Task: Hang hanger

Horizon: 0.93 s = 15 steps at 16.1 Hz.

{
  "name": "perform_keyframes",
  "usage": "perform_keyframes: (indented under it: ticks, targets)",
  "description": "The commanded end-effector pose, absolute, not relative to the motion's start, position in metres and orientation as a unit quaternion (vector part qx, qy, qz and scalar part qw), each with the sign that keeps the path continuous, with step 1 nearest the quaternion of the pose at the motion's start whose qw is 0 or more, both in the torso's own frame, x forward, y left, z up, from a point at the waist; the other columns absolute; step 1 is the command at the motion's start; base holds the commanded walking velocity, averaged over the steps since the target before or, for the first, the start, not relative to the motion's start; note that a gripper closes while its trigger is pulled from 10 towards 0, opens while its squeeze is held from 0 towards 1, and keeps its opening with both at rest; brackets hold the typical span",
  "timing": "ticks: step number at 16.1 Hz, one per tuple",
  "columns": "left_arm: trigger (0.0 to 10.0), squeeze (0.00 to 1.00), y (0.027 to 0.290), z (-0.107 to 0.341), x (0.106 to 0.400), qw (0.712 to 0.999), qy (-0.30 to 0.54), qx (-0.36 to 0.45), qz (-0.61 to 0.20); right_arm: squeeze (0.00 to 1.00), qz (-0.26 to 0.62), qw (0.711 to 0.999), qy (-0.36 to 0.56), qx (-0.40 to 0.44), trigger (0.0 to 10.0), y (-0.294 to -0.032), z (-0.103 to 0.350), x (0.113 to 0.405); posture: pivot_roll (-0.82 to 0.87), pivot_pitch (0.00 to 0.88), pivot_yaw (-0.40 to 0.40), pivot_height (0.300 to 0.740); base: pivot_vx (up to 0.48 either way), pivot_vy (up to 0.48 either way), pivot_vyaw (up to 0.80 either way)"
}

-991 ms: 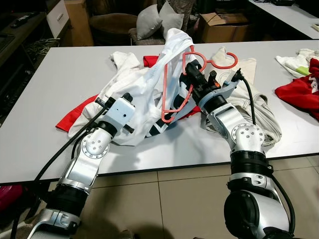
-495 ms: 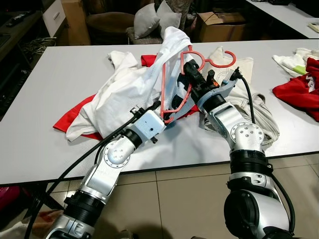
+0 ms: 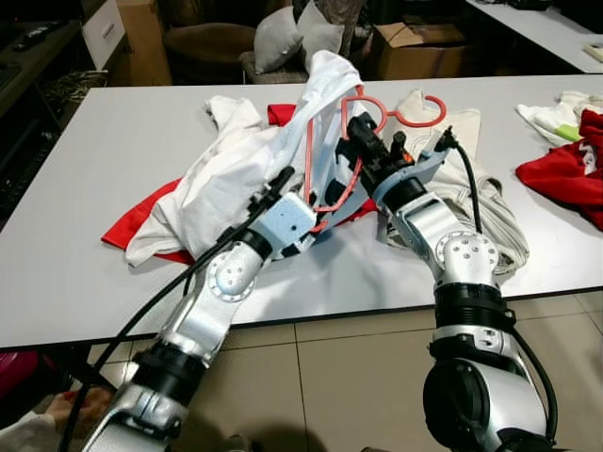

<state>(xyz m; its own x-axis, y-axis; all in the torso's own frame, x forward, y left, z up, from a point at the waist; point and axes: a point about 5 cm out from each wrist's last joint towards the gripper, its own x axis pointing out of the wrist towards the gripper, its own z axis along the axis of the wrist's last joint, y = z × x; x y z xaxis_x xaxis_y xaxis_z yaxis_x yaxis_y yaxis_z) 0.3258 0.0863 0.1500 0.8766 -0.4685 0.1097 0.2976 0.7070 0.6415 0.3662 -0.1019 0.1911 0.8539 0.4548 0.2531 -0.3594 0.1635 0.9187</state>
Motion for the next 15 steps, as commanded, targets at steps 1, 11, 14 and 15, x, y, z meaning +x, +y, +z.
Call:
perform_keyframes:
  ticks: [1,11,14,15]
  targets:
    - [10.0,1.0,0.085,0.148,0.332,0.911,-0.126,0.34,-0.195,0.0,0.276,0.759,0.029,0.589,10.0,-0.099,0.201,0.368,-0.16,0.0,-0.004,0.74,0.0,0.0,0.0]
    - [10.0,0.0,0.111,0.135,0.363,0.909,-0.069,0.407,-0.063,0.0,0.272,0.76,0.025,0.59,10.0,-0.101,0.201,0.368,-0.18,0.0,0.009,0.74,0.0,0.0,0.0]
    - [10.0,0.0,0.115,0.136,0.359,0.911,-0.074,0.4,-0.067,0.0,0.268,0.761,0.024,0.59,10.0,-0.104,0.2,0.368,-0.17,0.0,0.01,0.74,0.0,0.0,0.0]
    - [10.0,0.0,0.119,0.136,0.356,0.911,-0.076,0.4,-0.068,0.0,0.265,0.763,0.023,0.589,10.0,-0.106,0.199,0.369,-0.17,0.0,0.008,0.74,0.0,0.0,0.0]
